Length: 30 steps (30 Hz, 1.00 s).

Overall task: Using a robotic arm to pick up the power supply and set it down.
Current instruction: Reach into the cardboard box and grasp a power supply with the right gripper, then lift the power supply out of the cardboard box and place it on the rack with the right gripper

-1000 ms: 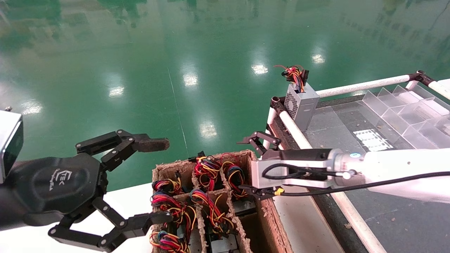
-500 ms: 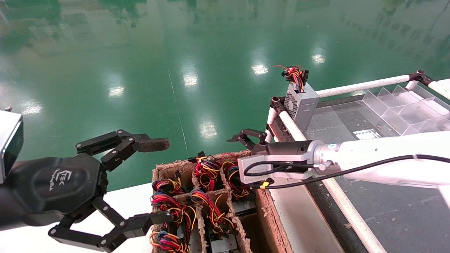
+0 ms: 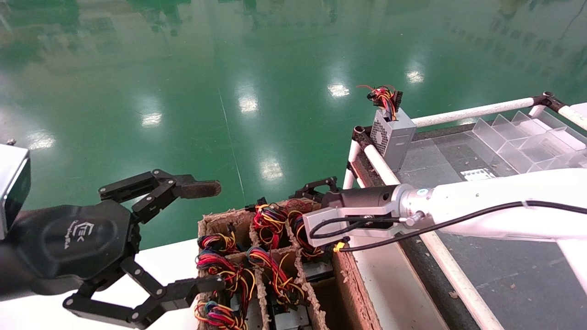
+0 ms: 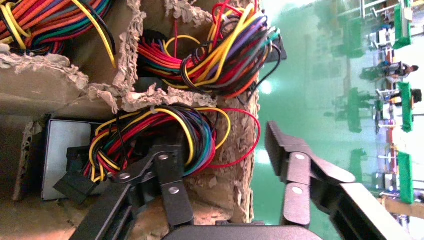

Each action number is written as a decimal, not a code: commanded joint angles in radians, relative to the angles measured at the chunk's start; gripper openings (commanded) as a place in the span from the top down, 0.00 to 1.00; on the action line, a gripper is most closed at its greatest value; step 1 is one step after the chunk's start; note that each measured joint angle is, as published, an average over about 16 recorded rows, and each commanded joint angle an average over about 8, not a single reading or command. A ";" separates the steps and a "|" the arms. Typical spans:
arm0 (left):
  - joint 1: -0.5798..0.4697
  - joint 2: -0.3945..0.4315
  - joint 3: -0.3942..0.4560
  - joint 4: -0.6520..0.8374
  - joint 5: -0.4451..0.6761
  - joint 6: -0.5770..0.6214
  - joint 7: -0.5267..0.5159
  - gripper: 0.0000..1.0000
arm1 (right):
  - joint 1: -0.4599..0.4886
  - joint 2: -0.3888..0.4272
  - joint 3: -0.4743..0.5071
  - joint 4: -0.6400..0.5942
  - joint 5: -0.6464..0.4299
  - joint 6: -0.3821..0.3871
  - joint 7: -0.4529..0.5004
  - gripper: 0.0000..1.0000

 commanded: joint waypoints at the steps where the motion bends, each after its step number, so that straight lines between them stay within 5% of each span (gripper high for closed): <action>1: 0.000 0.000 0.000 0.000 0.000 0.000 0.000 0.00 | 0.001 -0.005 -0.003 0.002 -0.005 0.003 -0.002 1.00; 17: 0.000 0.000 0.000 0.000 0.000 0.000 0.000 0.00 | -0.012 -0.001 -0.005 0.025 -0.015 0.016 -0.010 1.00; 30: 0.000 0.000 0.000 0.000 0.000 0.000 0.000 0.00 | -0.075 0.055 0.083 0.089 0.101 0.085 -0.034 1.00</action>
